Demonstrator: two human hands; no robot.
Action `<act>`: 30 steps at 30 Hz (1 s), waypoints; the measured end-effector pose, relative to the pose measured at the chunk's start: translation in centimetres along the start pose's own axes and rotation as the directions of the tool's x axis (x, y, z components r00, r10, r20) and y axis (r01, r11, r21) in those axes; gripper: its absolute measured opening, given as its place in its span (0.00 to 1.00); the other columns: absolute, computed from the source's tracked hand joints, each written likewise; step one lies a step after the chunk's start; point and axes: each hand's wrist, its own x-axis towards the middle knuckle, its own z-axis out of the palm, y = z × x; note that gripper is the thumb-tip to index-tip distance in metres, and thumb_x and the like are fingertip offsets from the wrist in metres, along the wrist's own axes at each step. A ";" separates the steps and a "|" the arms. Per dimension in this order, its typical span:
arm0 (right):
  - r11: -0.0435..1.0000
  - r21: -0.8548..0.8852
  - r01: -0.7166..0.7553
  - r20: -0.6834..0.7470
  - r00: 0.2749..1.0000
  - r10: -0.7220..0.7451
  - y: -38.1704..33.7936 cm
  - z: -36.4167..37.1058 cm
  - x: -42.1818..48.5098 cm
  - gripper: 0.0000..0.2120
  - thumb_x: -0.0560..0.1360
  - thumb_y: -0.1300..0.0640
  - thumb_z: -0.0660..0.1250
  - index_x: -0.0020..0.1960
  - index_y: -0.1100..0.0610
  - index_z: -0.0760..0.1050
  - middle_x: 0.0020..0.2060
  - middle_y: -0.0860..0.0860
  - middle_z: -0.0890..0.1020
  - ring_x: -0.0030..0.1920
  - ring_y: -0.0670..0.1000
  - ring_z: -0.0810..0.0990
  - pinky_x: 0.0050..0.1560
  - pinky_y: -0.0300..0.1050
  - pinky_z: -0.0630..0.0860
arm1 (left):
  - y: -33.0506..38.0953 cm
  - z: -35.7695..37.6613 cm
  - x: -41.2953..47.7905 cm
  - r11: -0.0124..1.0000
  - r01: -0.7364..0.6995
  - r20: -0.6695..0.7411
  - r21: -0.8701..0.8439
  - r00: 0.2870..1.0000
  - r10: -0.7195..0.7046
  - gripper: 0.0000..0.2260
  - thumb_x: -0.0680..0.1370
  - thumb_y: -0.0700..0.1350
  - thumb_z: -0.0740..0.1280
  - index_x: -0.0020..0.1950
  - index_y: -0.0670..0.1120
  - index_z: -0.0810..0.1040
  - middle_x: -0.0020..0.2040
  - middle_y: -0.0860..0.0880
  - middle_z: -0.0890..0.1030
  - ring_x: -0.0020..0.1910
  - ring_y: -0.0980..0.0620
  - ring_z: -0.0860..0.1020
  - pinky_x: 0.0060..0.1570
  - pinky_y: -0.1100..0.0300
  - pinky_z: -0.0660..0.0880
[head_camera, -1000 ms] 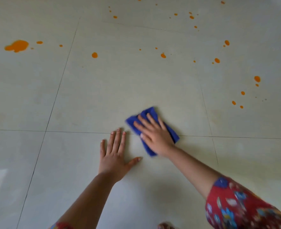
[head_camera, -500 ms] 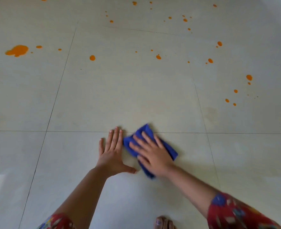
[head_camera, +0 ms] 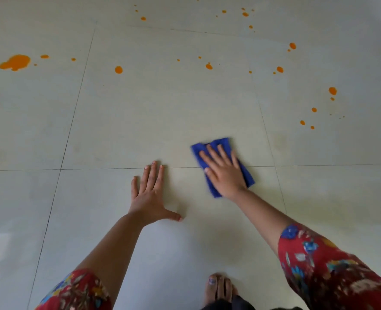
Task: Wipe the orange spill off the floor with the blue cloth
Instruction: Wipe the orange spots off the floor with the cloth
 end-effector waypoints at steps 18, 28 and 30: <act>0.997 0.072 0.037 -0.014 0.999 -0.036 -1.4 -0.6 7.0 0.24 0.80 0.45 0.50 0.76 0.44 0.59 0.77 0.46 0.60 0.77 0.53 0.56 0.73 0.60 0.54 | -0.8 -1.7 0.4 0.989 -0.022 -0.096 -0.148 0.995 0.007 0.34 0.78 0.56 0.65 0.79 0.53 0.52 0.79 0.59 0.46 0.78 0.58 0.46 0.76 0.57 0.49; 0.974 0.123 -0.190 -0.059 0.978 0.198 4.3 -1.0 4.7 0.27 0.78 0.42 0.44 0.76 0.42 0.59 0.76 0.43 0.60 0.77 0.51 0.55 0.73 0.59 0.52 | -1.1 -5.0 -1.4 0.998 0.010 0.031 -0.066 0.999 -0.008 0.29 0.79 0.54 0.64 0.78 0.54 0.57 0.78 0.60 0.54 0.77 0.59 0.53 0.74 0.61 0.53; 0.964 0.152 -0.217 -0.059 0.972 0.228 0.1 -0.7 7.7 0.27 0.77 0.43 0.47 0.75 0.44 0.63 0.76 0.46 0.62 0.77 0.54 0.57 0.72 0.60 0.50 | -0.7 -7.0 -1.5 0.998 0.045 0.074 0.040 0.996 -0.048 0.28 0.80 0.55 0.62 0.79 0.54 0.56 0.78 0.57 0.57 0.77 0.58 0.53 0.73 0.61 0.53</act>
